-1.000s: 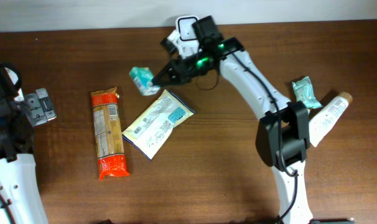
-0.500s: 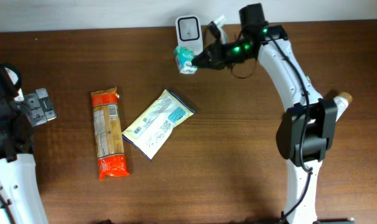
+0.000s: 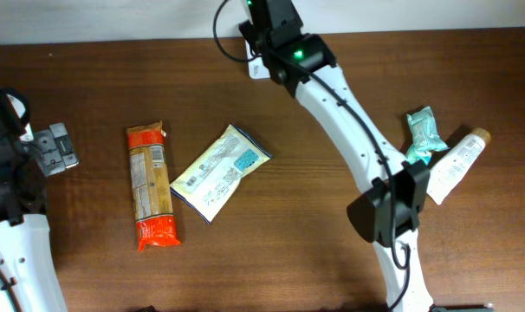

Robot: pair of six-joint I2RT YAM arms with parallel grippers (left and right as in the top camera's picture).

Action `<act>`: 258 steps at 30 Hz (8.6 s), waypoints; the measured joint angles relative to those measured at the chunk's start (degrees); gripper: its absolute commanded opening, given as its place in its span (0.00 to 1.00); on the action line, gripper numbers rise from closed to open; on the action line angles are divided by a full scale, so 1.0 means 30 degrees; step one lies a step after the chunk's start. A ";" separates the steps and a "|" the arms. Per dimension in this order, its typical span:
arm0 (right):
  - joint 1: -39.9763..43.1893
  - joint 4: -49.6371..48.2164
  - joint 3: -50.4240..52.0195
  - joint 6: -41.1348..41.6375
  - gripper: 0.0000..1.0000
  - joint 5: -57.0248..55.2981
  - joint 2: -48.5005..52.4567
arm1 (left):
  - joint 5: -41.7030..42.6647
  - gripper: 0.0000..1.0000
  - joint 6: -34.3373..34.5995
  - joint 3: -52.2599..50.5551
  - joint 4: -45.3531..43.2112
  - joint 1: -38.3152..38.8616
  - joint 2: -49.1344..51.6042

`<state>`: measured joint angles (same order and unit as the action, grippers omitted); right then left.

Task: Scan the item barcode

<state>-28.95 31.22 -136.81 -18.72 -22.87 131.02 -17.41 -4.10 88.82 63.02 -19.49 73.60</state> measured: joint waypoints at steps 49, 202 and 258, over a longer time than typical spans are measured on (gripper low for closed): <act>1.1657 0.4575 0.8007 0.9901 0.42 1.6801 0.2747 | 0.0000 0.99 0.0000 0.0000 -0.0007 0.0000 0.0000; 0.0597 -0.8320 0.2929 -0.7905 0.04 -0.3847 0.5603 | 0.0000 0.99 -0.0007 0.0000 -0.0007 0.0000 0.0000; 0.5923 1.1934 0.8786 0.7759 0.73 1.3471 -0.3614 | -0.0007 0.99 -0.0007 0.0000 -0.0007 0.0000 0.0000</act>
<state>-11.18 67.02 -110.45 4.56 17.54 120.18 -17.43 -4.12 88.82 63.00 -19.49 73.60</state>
